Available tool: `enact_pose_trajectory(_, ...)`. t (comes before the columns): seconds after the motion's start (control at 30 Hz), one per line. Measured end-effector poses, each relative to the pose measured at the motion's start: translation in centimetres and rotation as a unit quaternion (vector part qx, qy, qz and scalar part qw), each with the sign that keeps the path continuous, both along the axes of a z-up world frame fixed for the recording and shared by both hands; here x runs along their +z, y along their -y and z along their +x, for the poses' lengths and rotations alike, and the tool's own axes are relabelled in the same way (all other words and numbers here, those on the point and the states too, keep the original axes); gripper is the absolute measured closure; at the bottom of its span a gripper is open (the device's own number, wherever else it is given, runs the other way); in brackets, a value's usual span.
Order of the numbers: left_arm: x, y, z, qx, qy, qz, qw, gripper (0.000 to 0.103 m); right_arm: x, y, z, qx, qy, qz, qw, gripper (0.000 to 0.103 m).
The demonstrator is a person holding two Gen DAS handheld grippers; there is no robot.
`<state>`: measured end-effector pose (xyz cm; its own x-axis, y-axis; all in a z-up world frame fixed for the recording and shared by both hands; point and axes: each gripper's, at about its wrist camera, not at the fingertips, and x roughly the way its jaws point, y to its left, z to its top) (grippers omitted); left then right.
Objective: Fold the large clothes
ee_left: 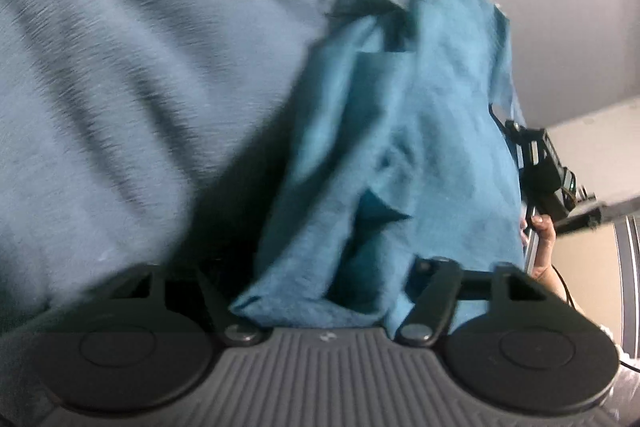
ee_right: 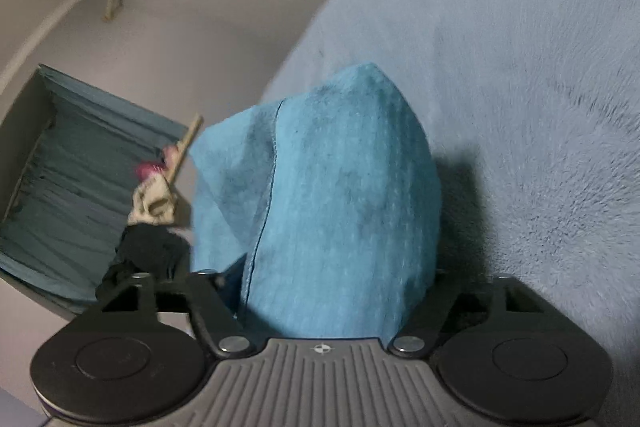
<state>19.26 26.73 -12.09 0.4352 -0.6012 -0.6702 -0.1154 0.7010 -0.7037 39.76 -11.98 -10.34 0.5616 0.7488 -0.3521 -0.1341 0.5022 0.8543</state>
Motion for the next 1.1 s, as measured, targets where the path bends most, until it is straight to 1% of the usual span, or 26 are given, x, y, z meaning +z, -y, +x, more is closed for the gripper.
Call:
enact_pose_trajectory(0.07,0.9,1.3,0.7,-0.024,0.010,0.024,0.9994,0.050,1.4,0.8,-1.0,-0.018,0.017,0.016,1.000,0.041)
enact_pose_trajectory(0.1,1.4,2.3,1.2,-0.037,0.015,0.036,0.9985,0.051,2.0,1.3,-1.6,-0.024,0.024,0.022,0.999,0.042)
enact_pose_trajectory(0.13,1.8,3.2,1.8,-0.048,0.018,0.046,0.9976,0.054,2.6,1.8,-1.9,-0.030,0.030,0.024,0.999,0.043)
enact_pose_trajectory(0.17,2.2,4.3,2.5,-0.059,0.021,0.052,0.9967,0.058,3.2,2.4,-2.1,-0.037,0.035,0.021,0.998,0.043)
enact_pose_trajectory(0.23,3.0,7.1,4.2,-0.082,0.033,0.075,0.9933,0.058,4.4,4.2,-2.5,-0.052,0.046,0.013,0.998,0.044)
enact_pose_trajectory(0.3,3.7,10.5,6.2,-0.109,0.057,0.092,0.9881,0.065,5.5,6.9,-2.8,-0.074,0.051,0.007,0.996,0.044)
enact_pose_trajectory(0.43,3.1,17.8,10.4,-0.147,0.064,0.075,0.9843,0.076,8.0,13.0,-3.3,-0.119,0.072,-0.020,0.990,0.044)
enact_pose_trajectory(0.5,2.4,22.2,12.0,-0.177,0.071,0.078,0.9786,0.077,9.2,16.2,-3.2,-0.135,0.079,-0.042,0.987,0.044)
enact_pose_trajectory(0.57,1.8,25.3,13.0,-0.191,0.084,0.082,0.9746,0.077,10.1,18.9,-2.8,-0.141,0.079,-0.065,0.985,0.044)
enact_pose_trajectory(0.63,1.4,26.9,13.7,-0.185,0.095,0.073,0.9753,0.077,10.5,21.1,-1.5,-0.139,0.071,-0.078,0.985,0.044)
enact_pose_trajectory(0.73,1.4,27.1,13.4,-0.174,0.122,0.054,0.9757,0.077,10.1,24.5,0.3,-0.114,0.066,-0.080,0.988,0.044)
enact_pose_trajectory(0.83,1.8,27.1,12.7,-0.153,0.158,0.063,0.9736,0.077,10.8,24.4,4.0,-0.069,0.080,-0.088,0.991,0.044)
enact_pose_trajectory(0.87,2.1,26.8,12.5,-0.144,0.170,0.069,0.9725,0.078,10.9,24.0,4.8,-0.055,0.087,-0.088,0.991,0.044)
enact_pose_trajectory(0.9,2.3,26.6,12.6,-0.130,0.183,0.077,0.9714,0.078,11.2,23.5,6.5,-0.038,0.095,-0.088,0.991,0.044)
enact_pose_trajectory(0.93,2.5,26.4,12.7,-0.121,0.192,0.082,0.9704,0.078,11.8,21.4,8.4,-0.025,0.102,-0.089,0.990,0.044)
enact_pose_trajectory(0.97,2.6,26.2,12.8,-0.109,0.202,0.087,0.9693,0.078,12.2,20.5,10.2,-0.010,0.110,-0.089,0.990,0.043)
enact_pose_trajectory(1.0,2.5,25.9,13.1,-0.096,0.205,0.087,0.9701,0.078,12.5,19.9,11.5,-0.001,0.113,-0.094,0.989,0.042)
enact_pose_trajectory(1.03,2.2,25.7,13.6,-0.088,0.199,0.082,0.9725,0.078,12.9,19.3,12.9,0.003,0.114,-0.107,0.988,0.037)
enact_pose_trajectory(1.07,1.9,25.6,14.0,-0.084,0.192,0.078,0.9747,0.078,12.9,18.6,14.2,0.002,0.112,-0.127,0.986,0.030)
enact_pose_trajectory(1.1,1.5,25.5,14.3,-0.084,0.189,0.078,0.9753,0.078,12.6,18.0,15.6,-0.004,0.096,-0.160,0.982,0.026)
